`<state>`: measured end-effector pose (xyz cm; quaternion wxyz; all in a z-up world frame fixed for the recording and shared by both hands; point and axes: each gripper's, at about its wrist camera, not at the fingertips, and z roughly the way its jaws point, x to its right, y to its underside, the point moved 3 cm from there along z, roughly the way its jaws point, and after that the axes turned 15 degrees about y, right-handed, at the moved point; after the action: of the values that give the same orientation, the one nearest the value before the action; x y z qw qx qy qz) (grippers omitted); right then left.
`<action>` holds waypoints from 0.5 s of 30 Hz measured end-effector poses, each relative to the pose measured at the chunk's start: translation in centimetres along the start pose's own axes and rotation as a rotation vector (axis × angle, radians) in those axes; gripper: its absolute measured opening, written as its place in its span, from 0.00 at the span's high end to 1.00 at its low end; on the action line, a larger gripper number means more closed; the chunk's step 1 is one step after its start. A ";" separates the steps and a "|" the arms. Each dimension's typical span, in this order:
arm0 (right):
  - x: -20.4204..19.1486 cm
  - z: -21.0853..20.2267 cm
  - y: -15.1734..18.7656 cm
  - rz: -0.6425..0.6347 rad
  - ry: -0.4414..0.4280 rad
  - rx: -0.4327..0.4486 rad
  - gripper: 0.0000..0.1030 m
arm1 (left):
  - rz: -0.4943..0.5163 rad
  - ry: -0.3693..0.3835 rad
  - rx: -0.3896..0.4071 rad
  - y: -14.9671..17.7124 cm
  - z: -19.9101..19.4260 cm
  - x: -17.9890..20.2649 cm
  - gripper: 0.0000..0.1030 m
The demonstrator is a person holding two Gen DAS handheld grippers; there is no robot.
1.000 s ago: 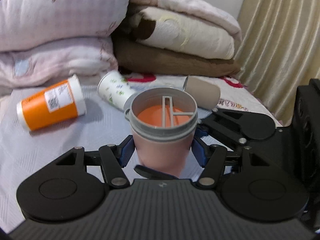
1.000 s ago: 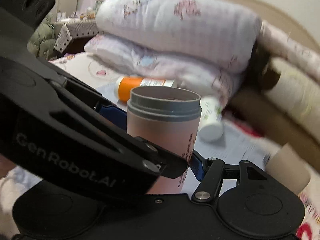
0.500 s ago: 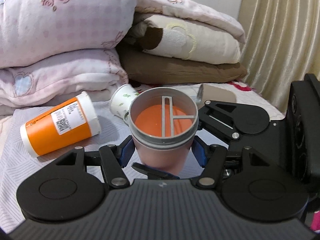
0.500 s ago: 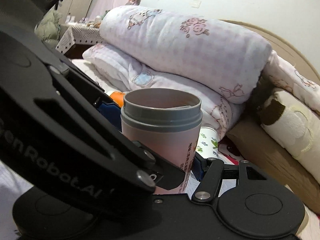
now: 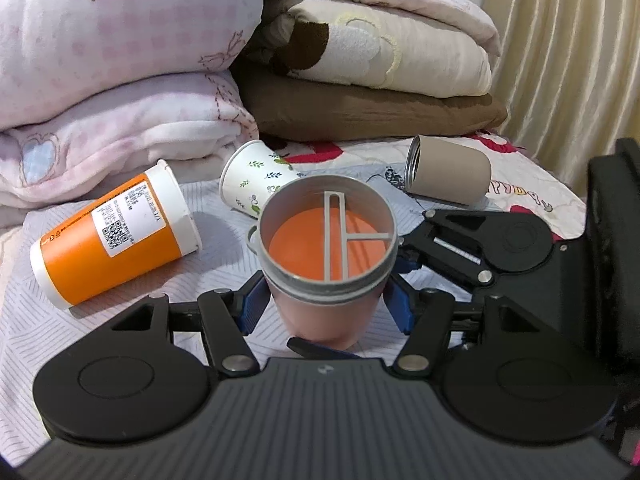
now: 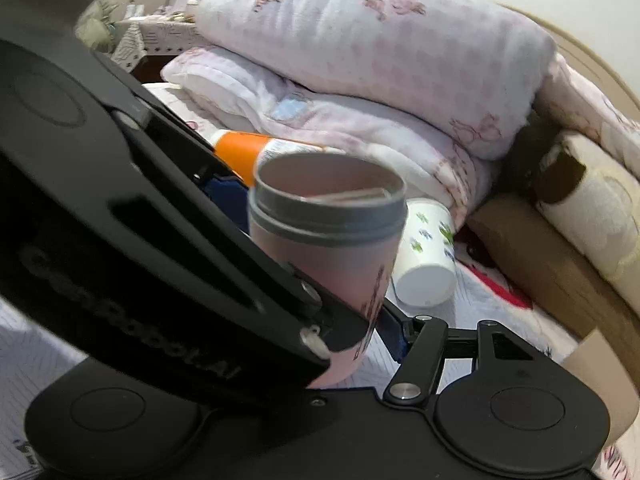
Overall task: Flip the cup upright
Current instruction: 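Lower the upright pink cup onto the mat and open both tools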
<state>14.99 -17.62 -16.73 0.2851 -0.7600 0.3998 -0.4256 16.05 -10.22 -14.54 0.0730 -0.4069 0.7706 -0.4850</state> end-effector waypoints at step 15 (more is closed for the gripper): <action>1.6 0.0 1.9 0.258 -0.014 -0.052 0.35 | -0.117 0.068 0.008 0.8 0.3 -0.4 0.39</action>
<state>14.79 -20.01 -17.52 0.3204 -0.7124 0.5033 -0.3696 16.07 -9.99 -15.46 0.0200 -0.4340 0.7456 -0.5053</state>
